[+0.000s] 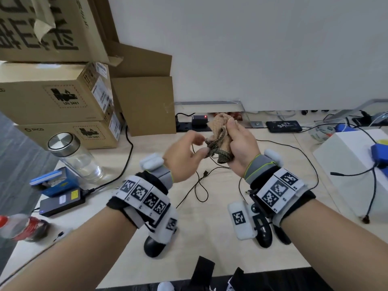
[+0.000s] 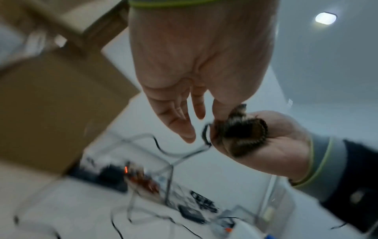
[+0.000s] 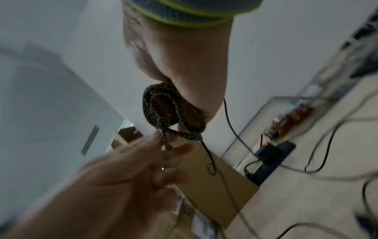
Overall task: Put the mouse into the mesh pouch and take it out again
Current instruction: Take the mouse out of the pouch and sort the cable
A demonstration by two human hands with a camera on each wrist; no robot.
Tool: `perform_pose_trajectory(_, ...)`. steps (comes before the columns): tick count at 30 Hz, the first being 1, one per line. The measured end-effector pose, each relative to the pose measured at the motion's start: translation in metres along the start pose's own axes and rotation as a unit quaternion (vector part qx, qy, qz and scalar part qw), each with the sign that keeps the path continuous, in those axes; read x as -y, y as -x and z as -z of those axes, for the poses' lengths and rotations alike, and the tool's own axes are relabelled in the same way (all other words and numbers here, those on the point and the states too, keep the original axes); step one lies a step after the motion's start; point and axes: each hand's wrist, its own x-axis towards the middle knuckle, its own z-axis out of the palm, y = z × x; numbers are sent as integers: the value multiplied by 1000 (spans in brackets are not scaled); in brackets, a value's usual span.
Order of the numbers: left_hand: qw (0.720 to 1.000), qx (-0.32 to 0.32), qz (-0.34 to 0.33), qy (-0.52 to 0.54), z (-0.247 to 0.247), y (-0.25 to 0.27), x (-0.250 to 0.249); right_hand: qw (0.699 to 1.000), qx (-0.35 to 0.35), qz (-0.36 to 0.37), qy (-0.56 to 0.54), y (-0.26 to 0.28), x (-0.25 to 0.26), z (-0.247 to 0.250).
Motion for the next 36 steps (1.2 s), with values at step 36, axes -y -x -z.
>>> perform_pose_trajectory(36,985,124,28,-120,-16,1,17,997,-50,38,44,1,10,17)
